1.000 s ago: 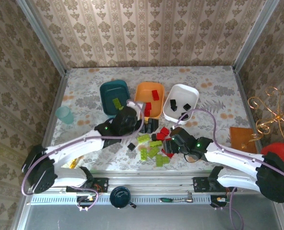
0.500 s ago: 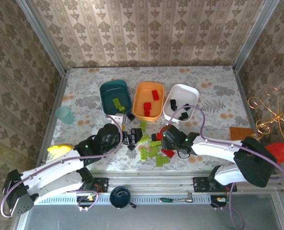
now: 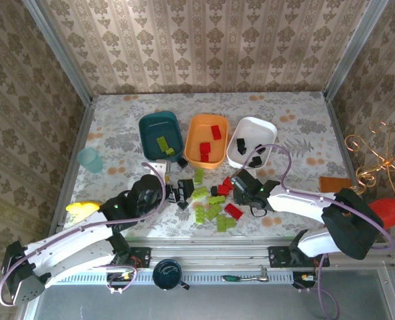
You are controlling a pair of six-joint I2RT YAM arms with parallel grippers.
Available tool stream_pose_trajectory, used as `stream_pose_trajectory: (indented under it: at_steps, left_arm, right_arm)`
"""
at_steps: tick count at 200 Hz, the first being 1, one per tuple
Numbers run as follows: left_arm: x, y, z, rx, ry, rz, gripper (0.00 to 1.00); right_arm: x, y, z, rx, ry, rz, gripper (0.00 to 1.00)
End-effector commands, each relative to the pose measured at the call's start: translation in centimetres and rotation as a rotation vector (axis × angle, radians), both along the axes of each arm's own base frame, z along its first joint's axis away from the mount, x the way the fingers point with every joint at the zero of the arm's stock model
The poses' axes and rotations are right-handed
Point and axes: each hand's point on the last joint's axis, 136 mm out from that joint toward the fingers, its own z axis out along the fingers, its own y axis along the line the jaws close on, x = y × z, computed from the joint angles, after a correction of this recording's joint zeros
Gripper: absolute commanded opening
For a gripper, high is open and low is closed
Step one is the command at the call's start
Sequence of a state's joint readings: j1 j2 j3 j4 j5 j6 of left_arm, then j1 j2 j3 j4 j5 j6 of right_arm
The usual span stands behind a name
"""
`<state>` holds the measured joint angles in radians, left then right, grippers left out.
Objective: Sort the legos into containers by color
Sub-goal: Pick up the lego from the bottom-center of the table, then place the lego in the container.
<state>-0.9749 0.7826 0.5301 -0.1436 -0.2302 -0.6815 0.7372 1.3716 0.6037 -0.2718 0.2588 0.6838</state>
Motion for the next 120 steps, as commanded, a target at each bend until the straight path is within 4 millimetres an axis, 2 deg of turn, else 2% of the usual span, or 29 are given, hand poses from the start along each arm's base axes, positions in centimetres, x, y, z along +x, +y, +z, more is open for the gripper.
stream_pose_trajectory:
  at_steps: [1,20,43,61,76,98,100,120]
  left_arm:
    - [-0.3,0.8,-0.9,0.018,0.014,0.019,1.00]
    - [-0.5,1.3,-1.2,0.027,0.014,0.028,1.00]
    - [-0.7,2.0,-1.5,0.032,0.018,0.037,1.00]
    - [-0.9,2.6,-2.0,0.035,0.026,0.052,1.00]
    - [-1.1,3.0,-2.4,0.031,0.036,0.064,1.00]
    - [-1.3,3.2,-3.0,0.019,0.054,0.072,1.00]
    - [-1.4,3.2,-3.0,0.018,0.057,0.071,1.00]
    - [-1.6,3.4,-3.5,0.024,0.080,0.075,1.00]
  right_arm:
    - [-0.2,-0.5,0.6,-0.013,-0.008,0.007,0.28]
    - [0.1,0.3,3.2,0.041,-0.063,0.051,0.21]
    - [0.8,1.9,8.1,0.134,-0.158,0.117,0.18]
    - [2.2,3.6,12.0,0.182,-0.233,0.160,0.18]
    - [4.1,5.3,14.1,0.194,-0.270,0.183,0.19]
    - [7.8,8.3,15.5,0.193,-0.303,0.200,0.20]
    - [8.2,8.5,14.9,0.181,-0.290,0.200,0.20]
    - [12.0,10.6,14.4,0.145,-0.275,0.194,0.20]
